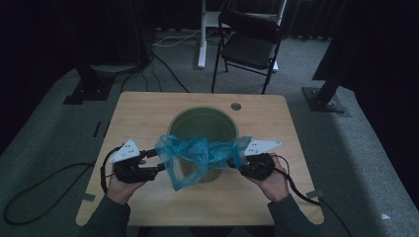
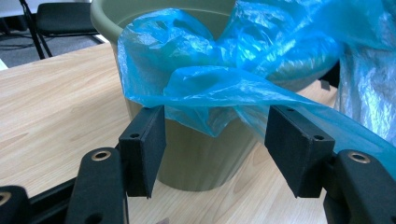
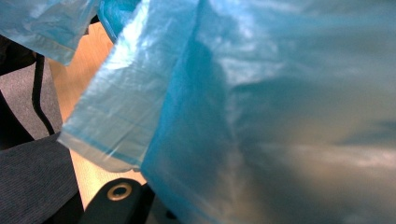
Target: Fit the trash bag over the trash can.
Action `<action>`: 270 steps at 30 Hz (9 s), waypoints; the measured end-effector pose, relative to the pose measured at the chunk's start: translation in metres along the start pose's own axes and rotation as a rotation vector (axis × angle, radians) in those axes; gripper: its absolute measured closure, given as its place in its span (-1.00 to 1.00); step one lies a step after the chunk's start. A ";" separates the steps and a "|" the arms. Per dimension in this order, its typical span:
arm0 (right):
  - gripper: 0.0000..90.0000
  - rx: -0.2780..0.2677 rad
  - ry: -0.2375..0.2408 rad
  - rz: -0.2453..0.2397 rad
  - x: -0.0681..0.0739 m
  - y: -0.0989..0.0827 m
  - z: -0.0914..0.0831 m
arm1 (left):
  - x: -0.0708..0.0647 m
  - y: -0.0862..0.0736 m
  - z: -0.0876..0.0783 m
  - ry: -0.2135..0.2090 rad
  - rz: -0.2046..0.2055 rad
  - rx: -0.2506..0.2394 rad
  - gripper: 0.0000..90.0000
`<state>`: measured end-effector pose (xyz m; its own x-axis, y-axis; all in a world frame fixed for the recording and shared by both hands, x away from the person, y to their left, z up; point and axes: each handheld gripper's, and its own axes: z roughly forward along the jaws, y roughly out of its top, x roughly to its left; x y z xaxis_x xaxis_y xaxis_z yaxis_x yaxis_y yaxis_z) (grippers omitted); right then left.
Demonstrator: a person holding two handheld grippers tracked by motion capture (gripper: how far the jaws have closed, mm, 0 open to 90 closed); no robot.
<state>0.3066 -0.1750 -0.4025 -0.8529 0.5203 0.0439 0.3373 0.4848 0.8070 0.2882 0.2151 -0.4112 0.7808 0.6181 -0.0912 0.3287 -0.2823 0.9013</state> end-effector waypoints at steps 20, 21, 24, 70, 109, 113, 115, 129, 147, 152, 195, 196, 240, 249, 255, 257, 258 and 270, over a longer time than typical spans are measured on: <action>0.93 0.002 0.000 -0.008 0.000 0.001 -0.001 | 0.004 0.012 -0.022 0.021 0.034 -0.048 -0.02; 0.93 0.002 0.001 -0.008 0.000 0.001 -0.001 | 0.003 0.015 -0.021 0.019 0.042 -0.051 -0.02; 0.93 0.004 0.001 -0.010 0.000 0.001 -0.001 | -0.002 0.024 -0.018 0.007 0.069 -0.062 -0.02; 0.97 -0.005 -0.016 0.010 -0.008 -0.008 -0.010 | 0.057 0.061 0.045 0.175 -0.032 -0.001 0.99; 1.00 -0.176 -0.100 0.046 -0.042 0.012 -0.031 | 0.058 0.056 0.050 0.189 -0.052 -0.002 0.98; 1.00 -0.171 -0.128 0.086 -0.059 0.007 -0.024 | 0.062 0.056 0.054 0.196 -0.067 0.001 0.98; 1.00 -0.177 -0.125 0.108 -0.066 0.007 -0.021 | 0.064 0.056 0.058 0.199 -0.075 0.002 0.99; 0.89 -0.145 -0.135 0.166 -0.085 0.006 -0.009 | 0.080 0.050 0.069 0.189 -0.155 -0.003 0.98; 0.40 -0.179 -0.088 0.065 -0.032 0.010 -0.057 | 0.076 0.049 0.067 0.182 -0.141 -0.006 0.95; 0.50 -0.186 -0.062 0.029 -0.021 0.015 -0.063 | 0.075 0.050 0.067 0.182 -0.139 -0.005 0.94; 1.00 -0.061 -0.137 0.106 -0.052 0.003 -0.015 | 0.075 0.051 0.070 0.179 -0.143 -0.007 0.94; 1.00 -0.076 -0.144 0.131 -0.056 0.003 -0.015 | 0.076 0.051 0.070 0.180 -0.146 -0.008 0.94; 0.31 -0.184 -0.162 0.130 -0.061 0.032 -0.039 | 0.006 0.110 0.044 0.148 0.072 -0.075 -0.28; 0.30 -0.188 -0.150 0.124 -0.063 0.036 -0.035 | -0.017 0.109 0.061 0.153 0.173 0.006 -0.50; 0.29 -0.188 -0.165 0.127 -0.067 0.037 -0.033 | -0.023 0.106 0.069 0.212 0.225 0.080 -0.58; 0.29 -0.185 -0.173 0.126 -0.069 0.037 -0.033 | -0.020 0.104 0.068 0.232 0.226 0.093 -0.43; 0.28 -0.183 -0.178 0.129 -0.070 0.037 -0.033 | -0.019 0.104 0.068 0.257 0.226 0.101 -0.33; 0.32 -0.157 -0.243 0.162 -0.085 0.040 -0.024 | 0.000 0.104 0.068 0.396 0.245 0.107 0.66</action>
<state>0.3827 -0.2171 -0.3600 -0.6669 0.7433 0.0525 0.3787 0.2774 0.8830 0.3579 0.1359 -0.3465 0.5867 0.7498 0.3058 0.2293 -0.5160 0.8253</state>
